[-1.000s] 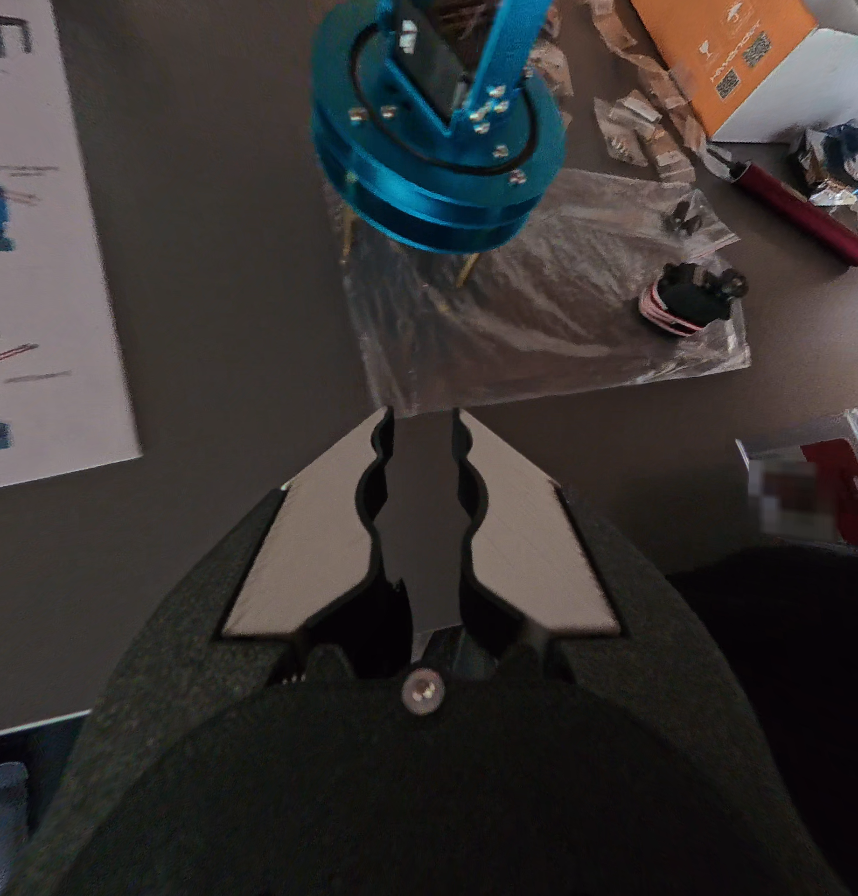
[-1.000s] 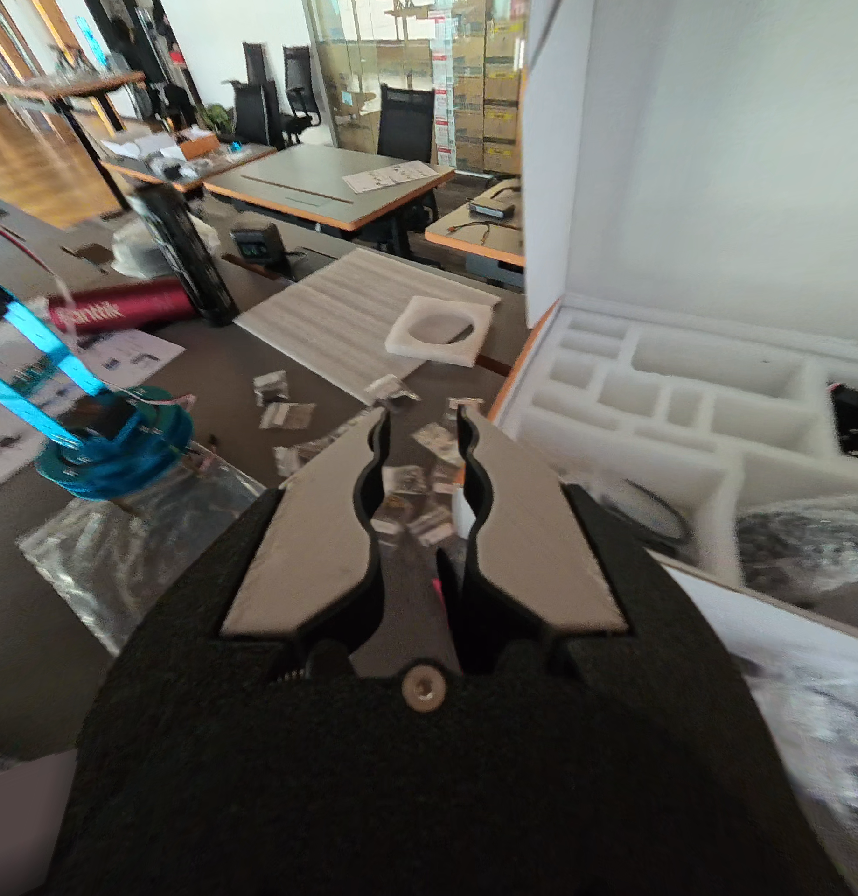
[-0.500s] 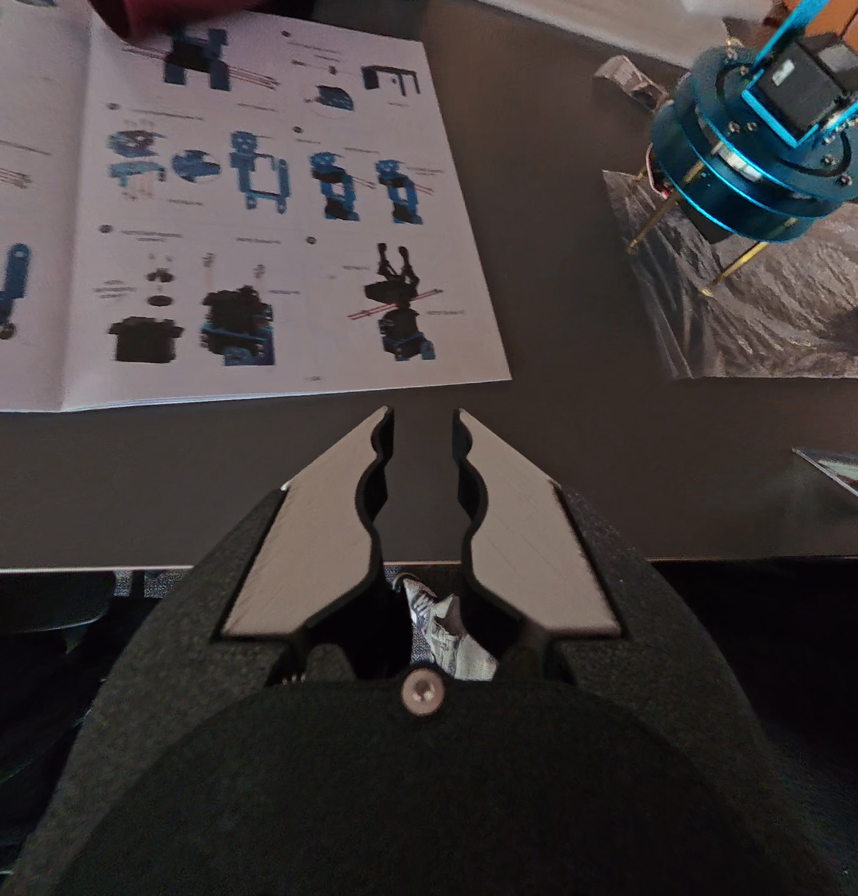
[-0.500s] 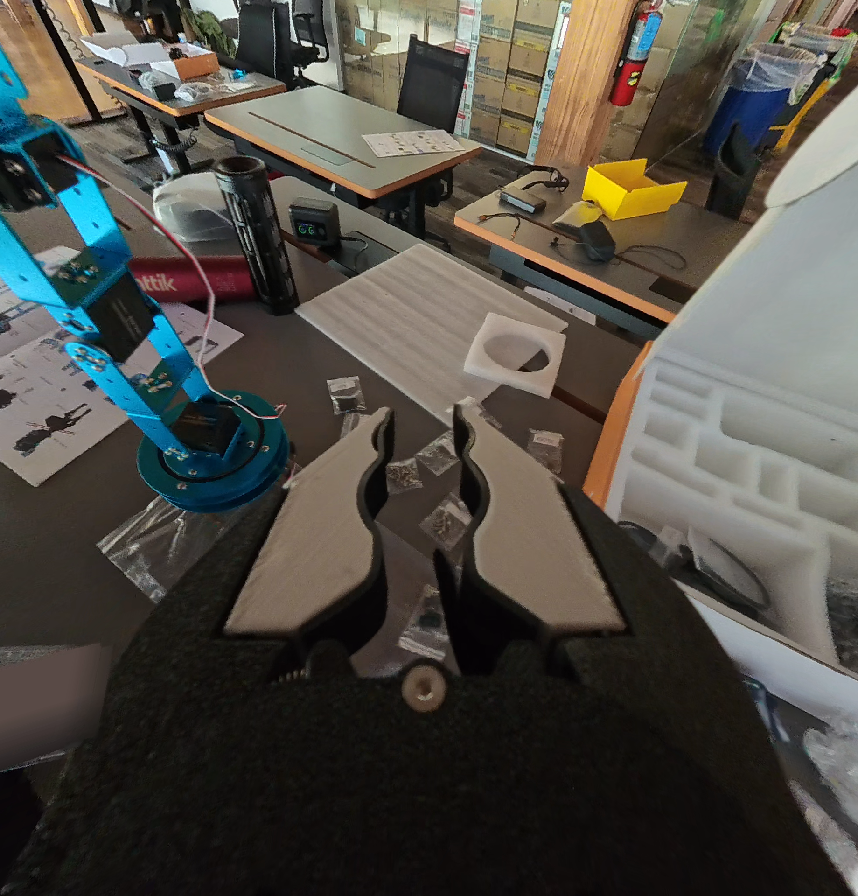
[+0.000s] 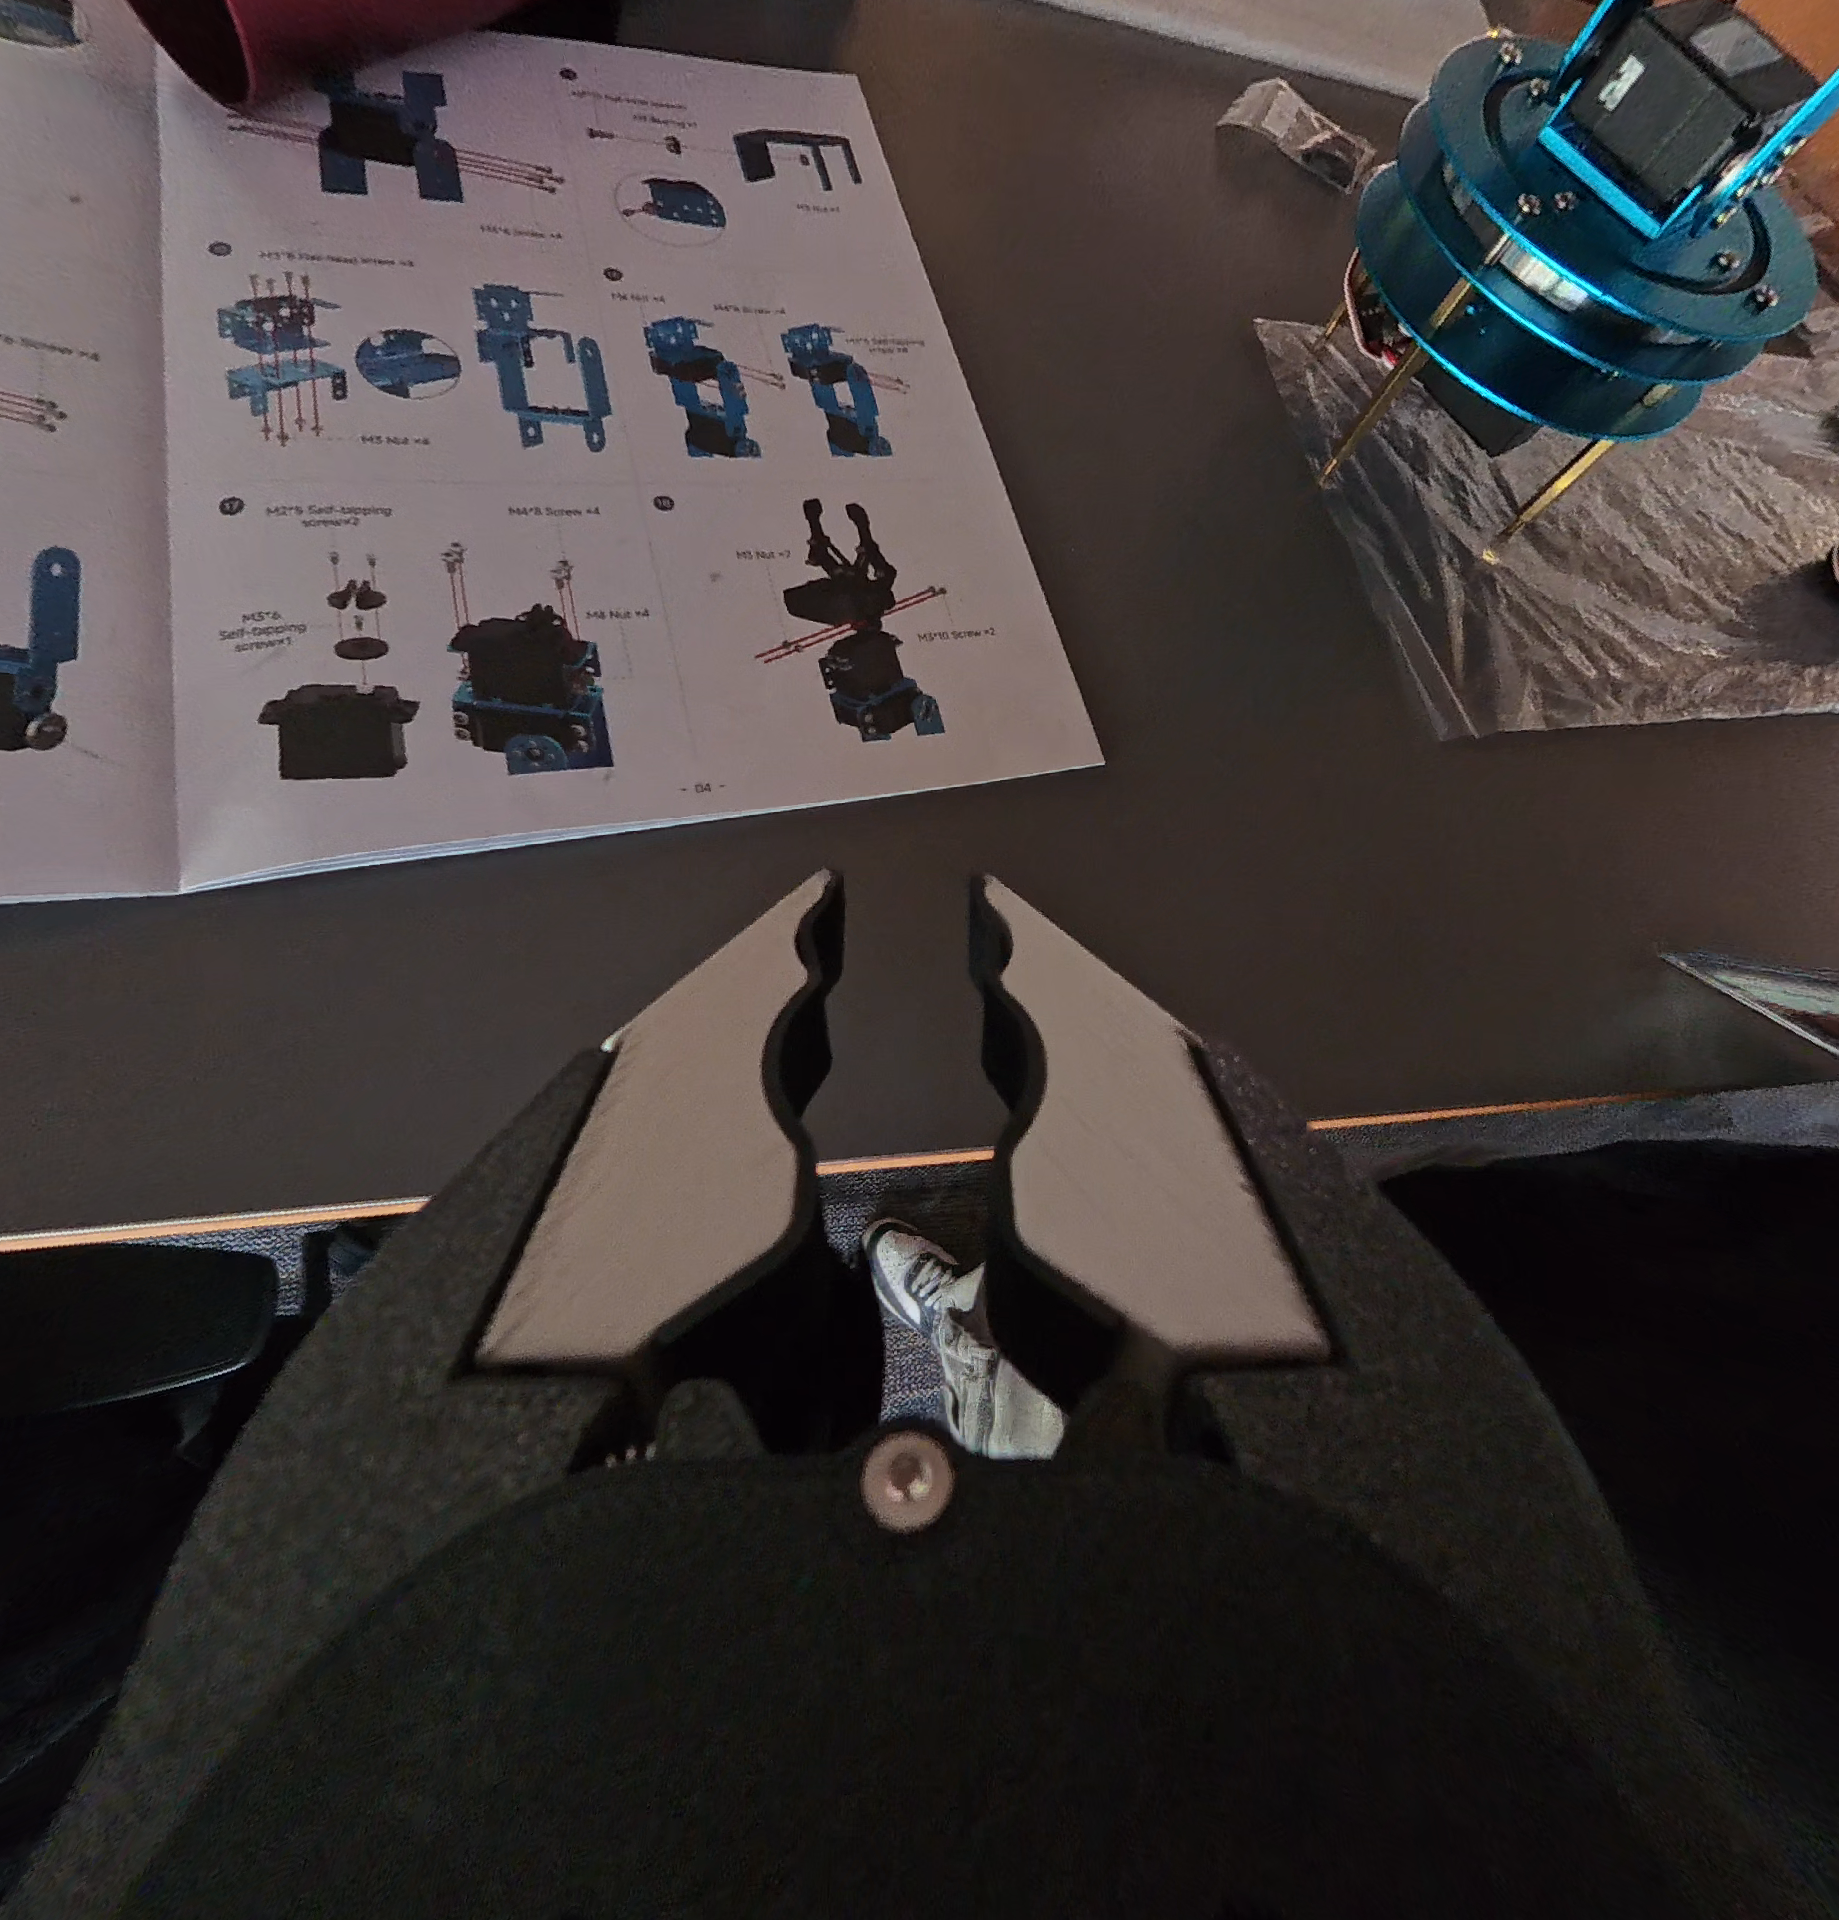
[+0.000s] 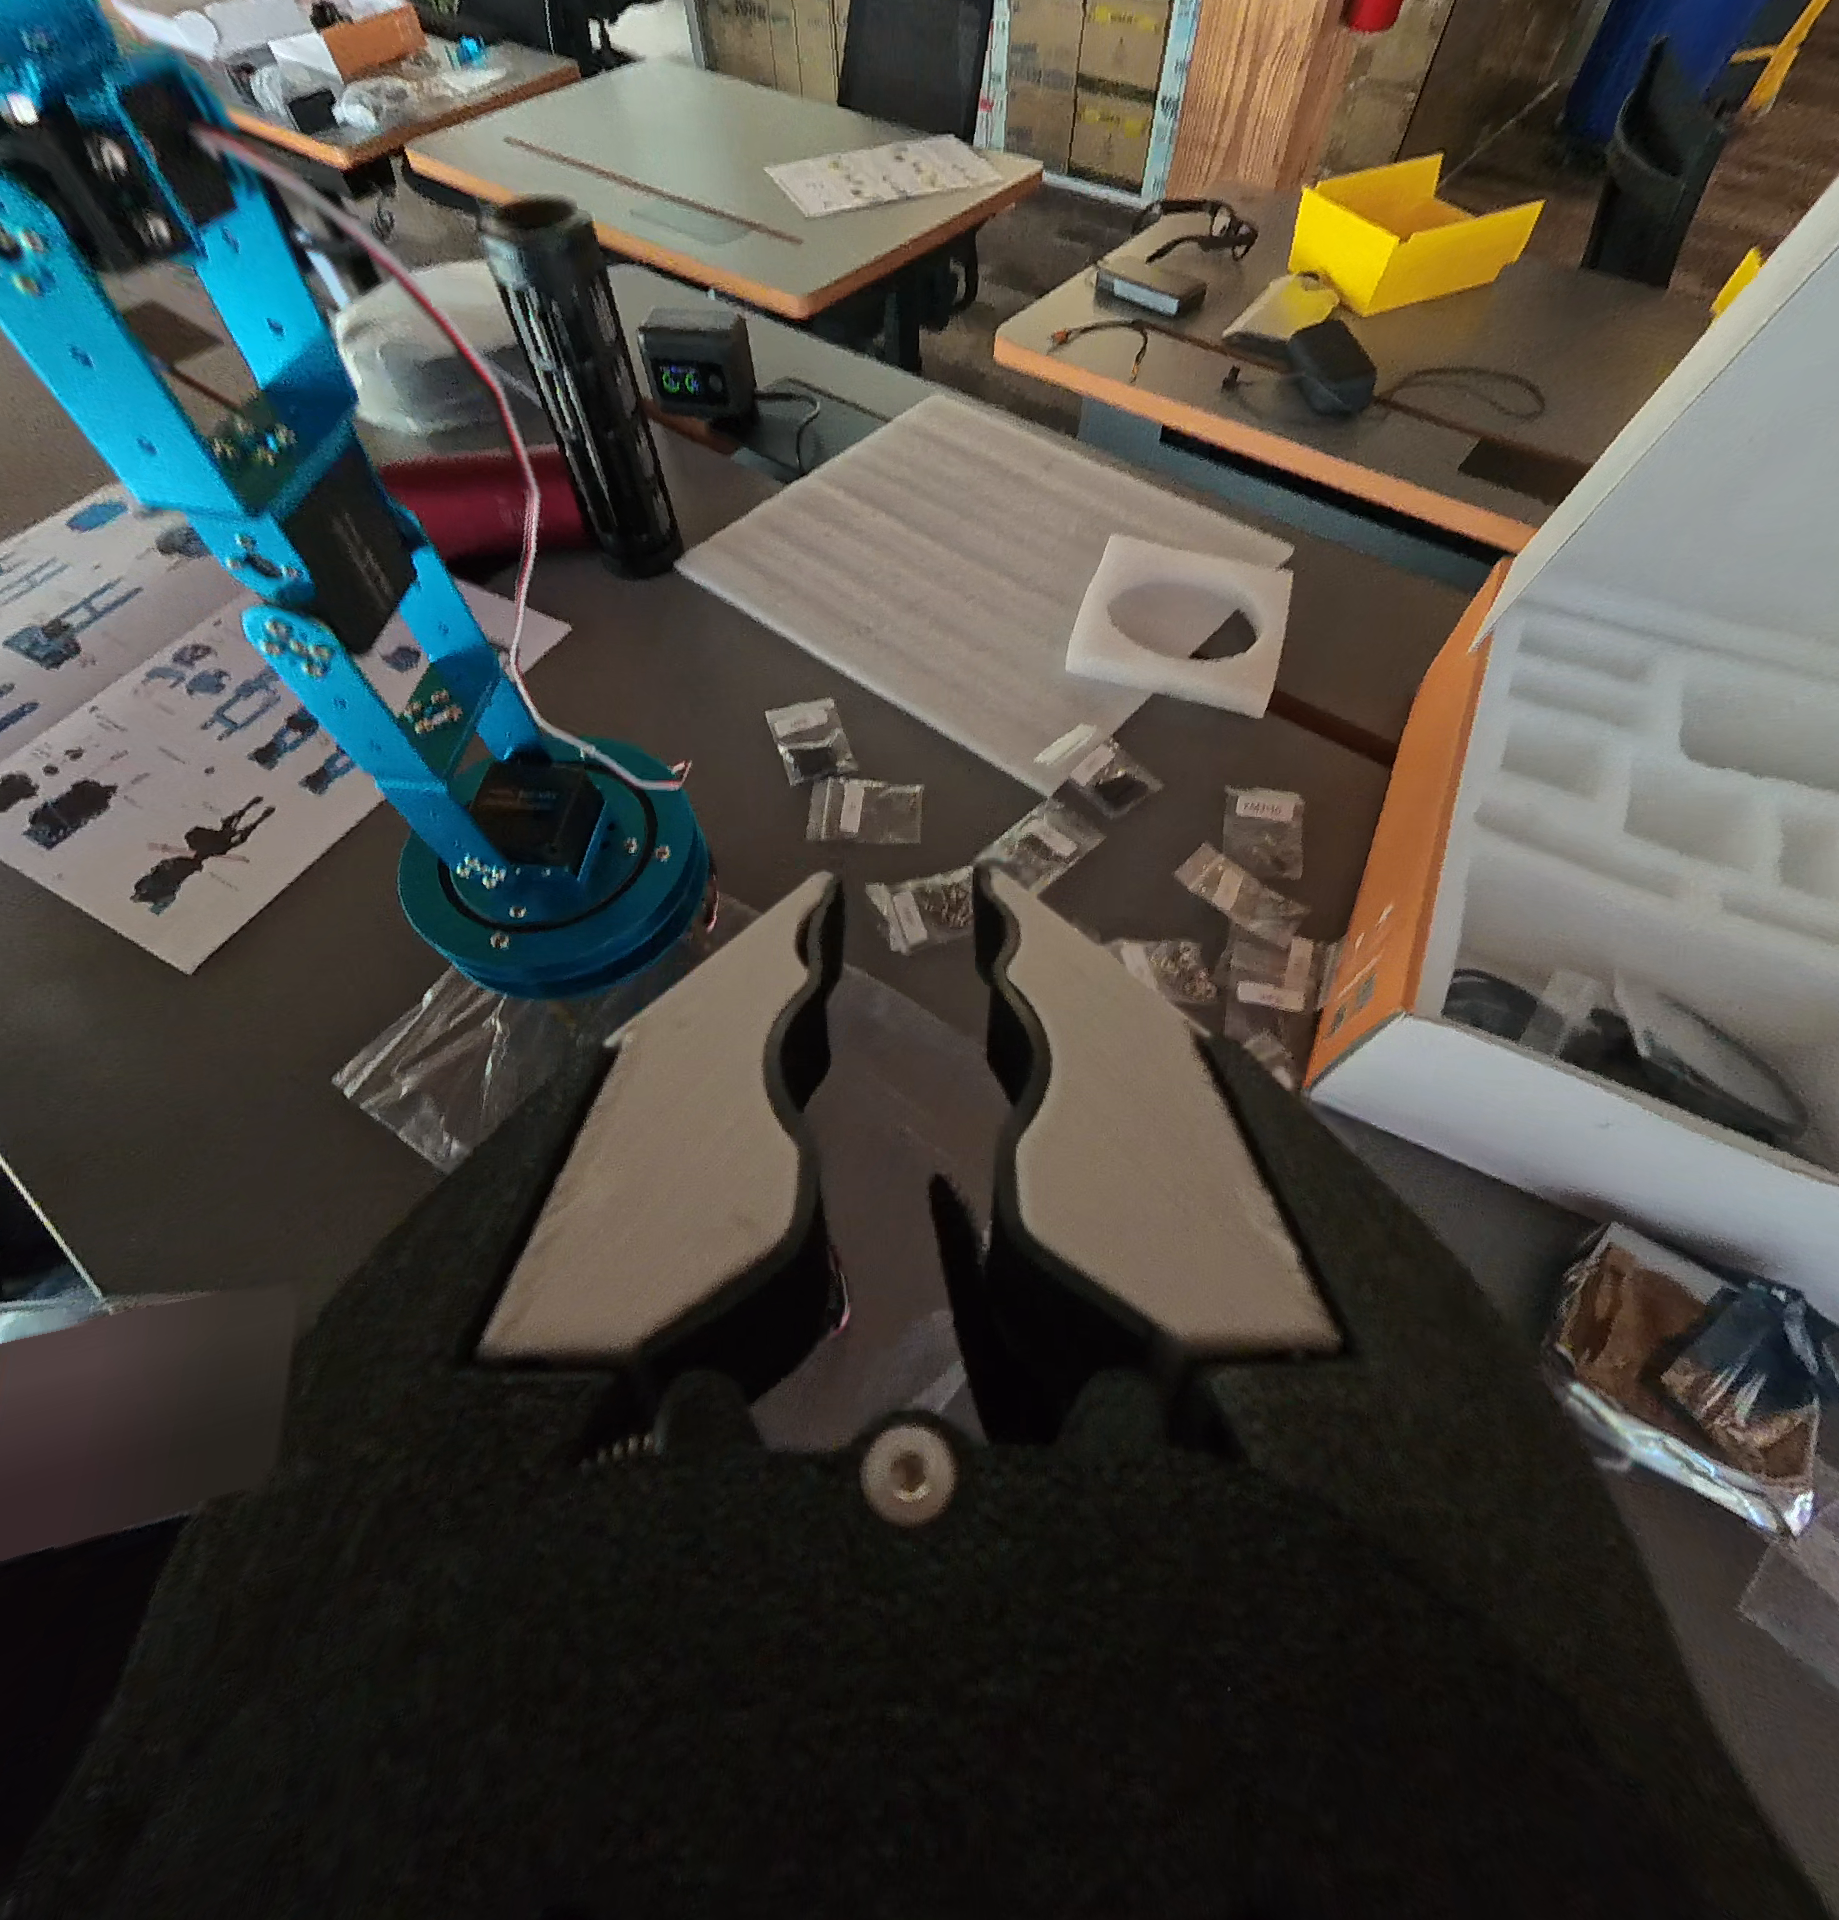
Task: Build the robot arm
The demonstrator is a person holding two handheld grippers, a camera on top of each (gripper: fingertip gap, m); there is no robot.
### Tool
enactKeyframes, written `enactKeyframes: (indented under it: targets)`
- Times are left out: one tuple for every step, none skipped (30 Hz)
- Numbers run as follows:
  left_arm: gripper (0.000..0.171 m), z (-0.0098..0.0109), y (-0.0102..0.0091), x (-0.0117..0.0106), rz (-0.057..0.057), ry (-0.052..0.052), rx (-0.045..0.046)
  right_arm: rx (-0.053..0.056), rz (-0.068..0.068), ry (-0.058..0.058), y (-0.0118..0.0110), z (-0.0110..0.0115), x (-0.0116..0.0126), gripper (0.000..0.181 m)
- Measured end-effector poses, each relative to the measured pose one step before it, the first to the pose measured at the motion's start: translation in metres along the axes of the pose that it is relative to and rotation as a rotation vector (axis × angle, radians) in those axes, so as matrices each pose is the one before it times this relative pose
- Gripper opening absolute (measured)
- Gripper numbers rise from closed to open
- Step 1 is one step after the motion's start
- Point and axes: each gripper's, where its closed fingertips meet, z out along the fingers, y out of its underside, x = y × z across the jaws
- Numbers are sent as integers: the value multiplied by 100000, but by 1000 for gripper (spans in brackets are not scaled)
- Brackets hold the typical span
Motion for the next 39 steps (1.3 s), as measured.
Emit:
enactKeyframes:
  targets:
    - [23,-40,10,51,944,44,-344,-2045,-135,-713,692,69,-161,25]
    - [24,-76,-68,73,910,-101,-50,-2636,50,-1355,867,164,-171,26]
    - [23,-89,-108,93,682,-163,253,-3926,642,-2065,1140,309,-193,27]
    - [23,-94,-126,162,331,129,365,-5643,1379,-2864,1481,459,-216,29]
    - [23,-40,-93,231,15,389,249,-5765,1745,-3023,1559,550,-181,29]
    - [23,-7,-24,272,-2,490,-26,-4744,2159,-2154,1478,605,-31,31]
    - [23,16,-12,283,269,227,-48,-4599,2048,-1627,1418,590,54,34]
    - [23,32,26,299,675,59,-163,-3520,1085,-754,1195,532,114,34]
    - [23,29,55,292,854,-167,-407,-2220,84,87,972,448,157,34]
    - [23,30,47,298,803,-360,-450,-1451,-543,-137,773,351,74,34]
    - [23,23,-6,311,615,-396,-261,-750,-379,-559,570,258,-21,34]
    - [23,8,-61,362,412,-172,-104,-237,-108,-855,421,192,-40,34]
    - [23,33,-105,400,237,10,-1,-169,-135,-936,342,136,-45,33]
    - [23,50,-133,443,207,111,71,-175,-412,-849,303,104,-16,34]
    - [23,81,-129,447,353,64,79,-345,-581,-757,302,95,31,34]
    - [23,116,-127,439,447,-196,-65,-731,-423,-683,330,90,88,34]
    - [23,106,-128,502,406,-47,-215,-1102,-174,-763,347,63,72,34]
    - [23,87,-158,595,420,423,-119,-867,-456,-763,300,5,66,34]
    - [23,82,-187,627,659,534,174,-16,-820,-376,176,-26,105,34]
    - [23,103,-133,593,925,339,-31,224,-567,-239,144,-49,156,34]
    - [23,144,-77,526,1027,104,-413,60,-34,-457,136,-65,159,34]
    - [23,157,-85,451,897,-183,-293,194,351,-676,103,-71,148,34]
    - [23,182,-127,423,584,-119,-53,371,433,-776,78,-102,127,34]
    - [23,190,-130,432,198,171,-63,535,316,-673,48,-95,126,34]
    - [23,184,-171,426,-78,251,-36,748,255,-527,27,-86,131,34]
    - [23,166,-213,415,-118,239,163,900,448,-627,21,-33,88,34]
    - [23,124,-256,410,4,208,342,833,843,-1072,57,42,3,33]
    - [23,107,-242,407,170,195,368,497,1287,-1492,112,151,-111,34]
    - [23,97,-192,366,242,104,299,-279,1264,-1923,224,252,-234,35]
    - [23,139,-110,332,114,41,97,-1128,186,-2005,338,341,-321,36]
    - [23,164,-62,287,-118,39,-191,-1544,-1515,-864,437,381,-182,36]
    - [23,171,-46,297,-274,162,-319,-1567,-2633,702,449,397,67,34]
    - [23,157,-113,331,-260,308,-131,-1317,-2490,1114,357,425,182,31]
    - [23,147,-187,395,-45,563,21,-423,-1281,117,115,391,82,29]
    - [23,140,-233,428,305,640,-33,159,-298,-1978,-63,285,-167,29]
    - [23,121,-236,432,784,518,-155,982,116,-1891,-252,139,-121,29]
    - [23,100,-260,411,1209,290,-91,1508,-59,-276,-341,17,178,29]
    - [23,86,-252,378,1323,89,54,1390,-268,865,-344,-74,431,29]
    - [23,78,-213,356,1123,108,-5,1129,-417,1557,-311,-118,668,29]
